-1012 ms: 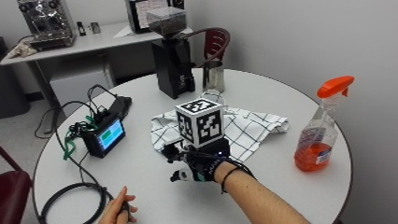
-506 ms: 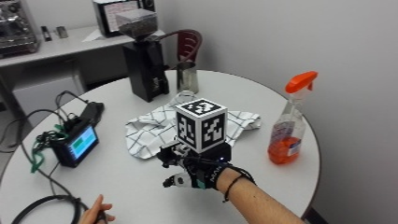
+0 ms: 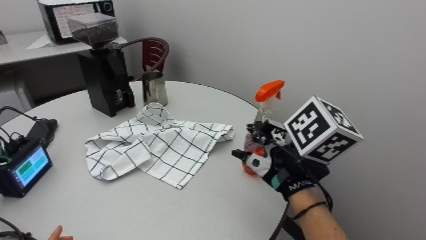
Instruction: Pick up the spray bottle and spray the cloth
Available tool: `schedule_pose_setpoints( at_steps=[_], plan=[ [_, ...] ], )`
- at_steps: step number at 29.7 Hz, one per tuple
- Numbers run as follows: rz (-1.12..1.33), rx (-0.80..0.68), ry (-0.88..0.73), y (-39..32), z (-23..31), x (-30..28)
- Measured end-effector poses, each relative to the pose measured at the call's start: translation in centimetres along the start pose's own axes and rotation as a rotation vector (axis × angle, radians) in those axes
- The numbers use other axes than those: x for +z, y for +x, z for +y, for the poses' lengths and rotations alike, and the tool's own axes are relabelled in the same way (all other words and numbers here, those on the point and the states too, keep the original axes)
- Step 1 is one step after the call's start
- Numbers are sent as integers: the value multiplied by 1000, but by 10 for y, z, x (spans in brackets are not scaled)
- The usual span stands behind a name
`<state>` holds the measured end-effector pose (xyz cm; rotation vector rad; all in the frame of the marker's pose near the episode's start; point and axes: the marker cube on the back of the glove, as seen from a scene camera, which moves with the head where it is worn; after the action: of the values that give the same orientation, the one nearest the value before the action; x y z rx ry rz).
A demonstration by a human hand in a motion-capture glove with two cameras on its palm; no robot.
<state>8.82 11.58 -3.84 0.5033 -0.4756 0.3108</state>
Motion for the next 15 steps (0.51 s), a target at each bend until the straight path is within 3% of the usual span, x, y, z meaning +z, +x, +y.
schedule_pose_setpoints(
  at_steps=[8,15],
  plan=[
    [-132,233,79,53,-25,-9],
    [-263,288,123,70,-51,-1]
  ],
)
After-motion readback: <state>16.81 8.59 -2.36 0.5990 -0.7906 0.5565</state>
